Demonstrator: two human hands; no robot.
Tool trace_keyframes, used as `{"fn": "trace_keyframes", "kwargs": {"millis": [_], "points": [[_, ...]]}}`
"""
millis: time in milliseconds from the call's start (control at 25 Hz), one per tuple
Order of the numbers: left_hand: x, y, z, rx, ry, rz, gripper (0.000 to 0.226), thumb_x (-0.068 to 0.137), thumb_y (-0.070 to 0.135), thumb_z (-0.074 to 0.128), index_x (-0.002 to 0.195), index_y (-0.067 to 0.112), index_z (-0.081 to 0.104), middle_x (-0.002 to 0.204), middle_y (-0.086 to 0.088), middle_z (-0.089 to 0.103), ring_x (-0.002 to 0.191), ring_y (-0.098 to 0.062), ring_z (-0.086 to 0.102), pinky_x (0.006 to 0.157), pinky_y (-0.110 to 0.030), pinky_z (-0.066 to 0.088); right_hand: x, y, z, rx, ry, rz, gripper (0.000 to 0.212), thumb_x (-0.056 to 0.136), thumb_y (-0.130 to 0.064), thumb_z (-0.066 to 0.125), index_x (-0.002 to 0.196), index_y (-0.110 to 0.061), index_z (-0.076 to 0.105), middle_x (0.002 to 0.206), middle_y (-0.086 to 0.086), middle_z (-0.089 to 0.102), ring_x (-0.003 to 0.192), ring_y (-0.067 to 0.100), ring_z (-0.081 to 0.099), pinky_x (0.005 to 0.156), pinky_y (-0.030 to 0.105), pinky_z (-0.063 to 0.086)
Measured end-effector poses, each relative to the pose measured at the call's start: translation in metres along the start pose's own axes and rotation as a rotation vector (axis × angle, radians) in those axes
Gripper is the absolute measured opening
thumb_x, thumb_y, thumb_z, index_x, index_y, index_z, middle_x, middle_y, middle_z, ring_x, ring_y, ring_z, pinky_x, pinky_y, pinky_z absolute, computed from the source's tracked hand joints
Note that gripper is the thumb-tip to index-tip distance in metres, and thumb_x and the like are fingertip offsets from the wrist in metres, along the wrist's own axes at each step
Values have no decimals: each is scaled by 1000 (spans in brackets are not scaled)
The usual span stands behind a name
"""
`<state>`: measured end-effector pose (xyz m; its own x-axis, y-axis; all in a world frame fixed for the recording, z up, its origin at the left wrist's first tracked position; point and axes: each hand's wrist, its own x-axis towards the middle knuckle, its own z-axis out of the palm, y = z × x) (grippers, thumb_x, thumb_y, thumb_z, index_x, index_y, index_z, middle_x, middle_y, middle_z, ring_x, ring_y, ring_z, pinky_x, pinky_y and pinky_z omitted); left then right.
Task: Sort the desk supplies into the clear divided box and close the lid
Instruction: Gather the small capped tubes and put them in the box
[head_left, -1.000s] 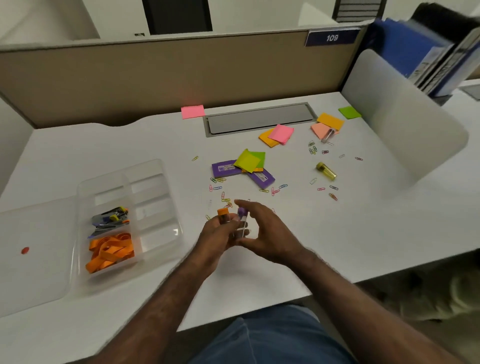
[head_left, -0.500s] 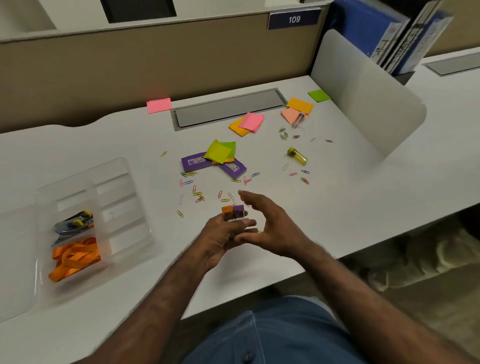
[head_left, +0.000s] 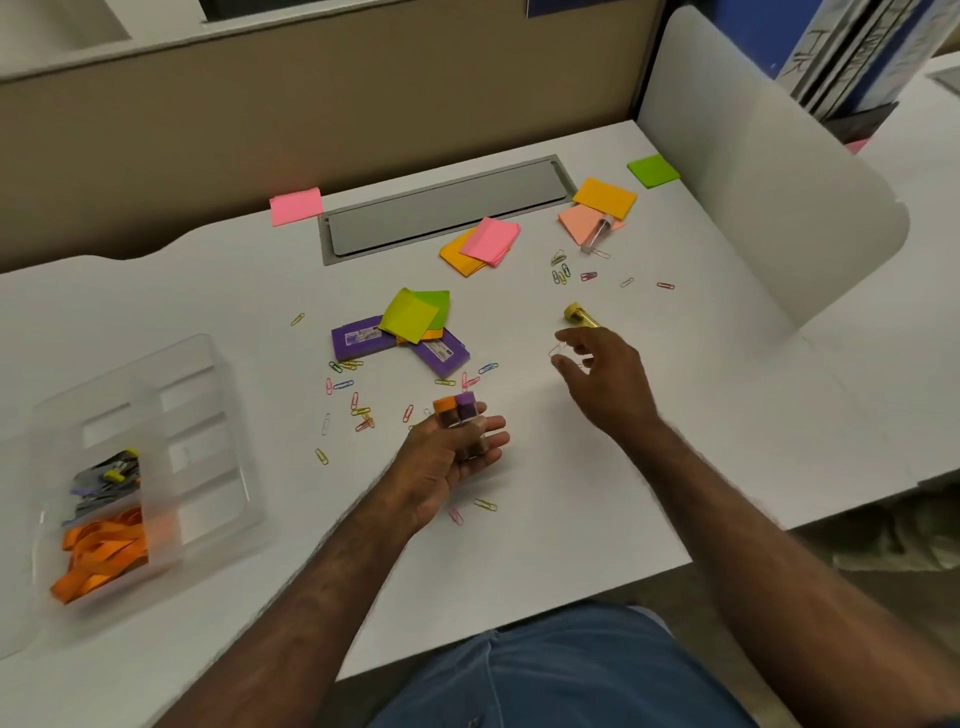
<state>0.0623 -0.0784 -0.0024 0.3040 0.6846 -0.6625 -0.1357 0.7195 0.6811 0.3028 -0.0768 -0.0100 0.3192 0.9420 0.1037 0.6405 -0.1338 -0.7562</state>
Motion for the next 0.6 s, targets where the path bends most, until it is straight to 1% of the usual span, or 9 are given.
{"fn": "trace_keyframes", "kwargs": {"millis": [40, 120, 160, 240, 360, 440, 520, 600], "points": [[6, 2, 6, 1, 3, 7, 27, 99, 8, 63, 126, 12, 63, 116, -12, 77, 107, -33, 75, 92, -43, 62, 14, 11, -1, -49, 20, 9, 36, 92, -27, 74, 126, -21, 69, 120, 0, 69, 107, 20, 64, 97, 41, 54], [18, 5, 17, 2, 9, 23, 29, 98, 7, 64, 127, 10, 61, 116, -13, 77, 108, -34, 74, 94, -44, 61, 39, 31, -1, -142, 8, 56, 45, 91, -28, 75, 134, -18, 64, 127, 6, 66, 118, 28, 60, 105, 37, 44], [25, 6, 23, 2, 11, 30, 31, 97, 7, 65, 127, 9, 59, 116, -15, 77, 108, -35, 74, 94, -45, 61, 51, 40, 0, -174, -17, 90, 49, 91, -29, 75, 137, -16, 62, 131, 8, 65, 122, 29, 57, 107, 37, 41], [38, 8, 36, 8, 15, 37, 31, 96, 8, 67, 126, 8, 58, 116, -16, 77, 108, -36, 74, 94, -45, 61, 67, 54, 1, -227, -60, 125, 52, 91, -31, 75, 138, -15, 61, 133, 11, 63, 124, 32, 55, 107, 37, 39], [59, 14, 56, 51, 34, 52, 31, 96, 10, 68, 125, 8, 58, 115, -16, 77, 107, -35, 74, 94, -45, 61, 79, 66, 1, -276, -70, 122, 41, 94, -30, 71, 131, -14, 66, 123, 11, 66, 115, 33, 58, 99, 39, 44], [73, 19, 69, 69, 58, 60, 32, 96, 11, 68, 126, 7, 58, 114, -16, 77, 106, -34, 75, 93, -46, 61, 82, 66, 0, -241, -70, 156, 37, 94, -30, 69, 128, -16, 69, 119, 8, 69, 110, 28, 61, 96, 38, 47], [86, 23, 79, 73, 95, 52, 35, 96, 12, 70, 128, 6, 58, 115, -16, 77, 105, -32, 76, 93, -45, 61, 82, 59, -3, -115, -83, 204, 38, 91, -33, 74, 126, -17, 71, 116, 3, 73, 103, 21, 65, 93, 34, 52], [97, 27, 90, 59, 125, 28, 39, 94, 11, 72, 131, 5, 58, 117, -17, 76, 104, -33, 76, 94, -46, 61, 78, 51, -9, 76, -121, 243, 40, 87, -34, 79, 123, -18, 73, 107, -2, 75, 92, 14, 68, 85, 26, 56]]}}
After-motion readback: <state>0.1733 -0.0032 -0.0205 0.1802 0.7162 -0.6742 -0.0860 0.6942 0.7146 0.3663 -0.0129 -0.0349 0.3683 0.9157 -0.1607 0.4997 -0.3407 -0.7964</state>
